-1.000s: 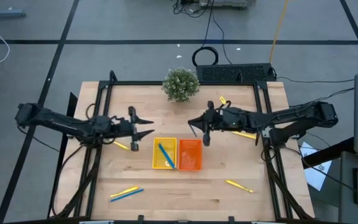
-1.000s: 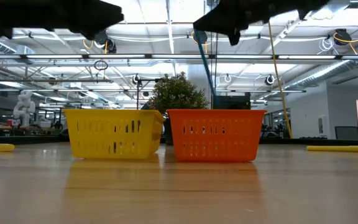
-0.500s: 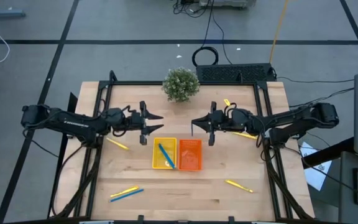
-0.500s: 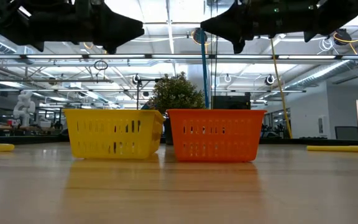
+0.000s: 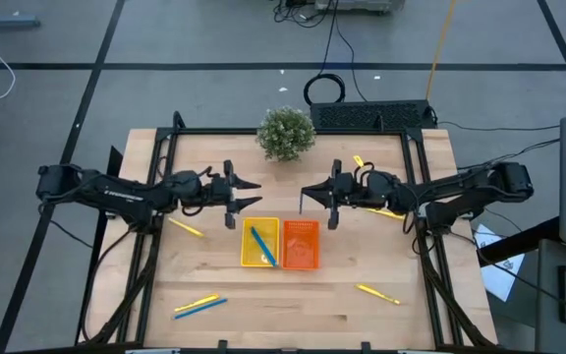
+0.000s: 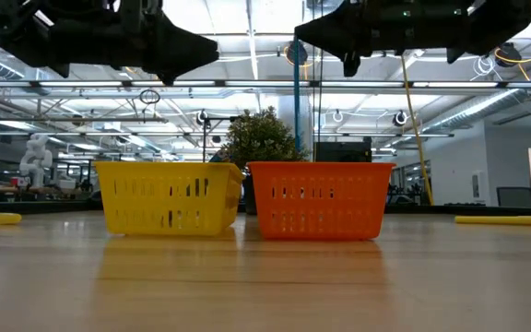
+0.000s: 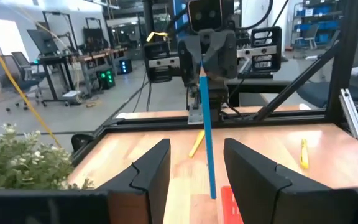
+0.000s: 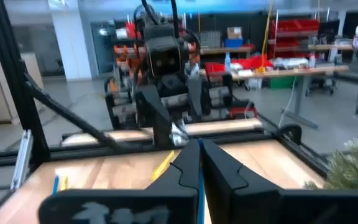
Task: Sort pens & pencils
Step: Put the right blue pencil into the yellow bin
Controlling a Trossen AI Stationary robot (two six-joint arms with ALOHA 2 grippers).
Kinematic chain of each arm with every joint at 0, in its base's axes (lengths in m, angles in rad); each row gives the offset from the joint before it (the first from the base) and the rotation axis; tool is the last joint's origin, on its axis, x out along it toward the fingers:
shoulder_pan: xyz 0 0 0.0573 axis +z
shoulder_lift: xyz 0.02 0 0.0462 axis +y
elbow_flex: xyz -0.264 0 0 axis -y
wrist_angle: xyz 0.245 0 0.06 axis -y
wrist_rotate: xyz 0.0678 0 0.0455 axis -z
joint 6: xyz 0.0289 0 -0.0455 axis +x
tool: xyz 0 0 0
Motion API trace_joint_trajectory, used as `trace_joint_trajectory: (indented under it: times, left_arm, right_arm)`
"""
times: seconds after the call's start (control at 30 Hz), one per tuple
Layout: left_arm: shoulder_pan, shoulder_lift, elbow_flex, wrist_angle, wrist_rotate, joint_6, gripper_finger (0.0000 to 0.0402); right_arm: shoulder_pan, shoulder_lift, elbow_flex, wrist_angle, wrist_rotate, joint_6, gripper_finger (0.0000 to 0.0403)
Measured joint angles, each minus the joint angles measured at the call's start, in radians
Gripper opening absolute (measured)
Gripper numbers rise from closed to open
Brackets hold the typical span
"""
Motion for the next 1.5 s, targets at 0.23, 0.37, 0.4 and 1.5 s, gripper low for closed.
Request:
trace_joint_trajectory:
  times: [0.23, 0.37, 0.4, 1.5]
  left_arm:
    - [-0.022, 0.182, 0.136, -0.057, 0.009, 0.001, 0.0157]
    - [-0.036, 0.279, 0.221, -0.109, 0.009, 0.007, 0.0157]
    - [-0.04, 0.303, 0.239, -0.108, 0.009, 0.007, 0.0157]
    - [-0.076, 0.375, 0.289, -0.07, 0.068, -0.076, 0.0157]
  right_arm:
    - [0.0, 0.09, 0.0, 0.186, -0.078, -0.005, 0.0]
    - [0.0, 0.117, 0.001, 0.234, -0.097, -0.005, 0.0]
    - [0.0, 0.119, 0.001, 0.233, -0.097, -0.006, 0.0]
    - [0.053, 0.117, 0.002, 0.332, -0.094, -0.076, 0.0]
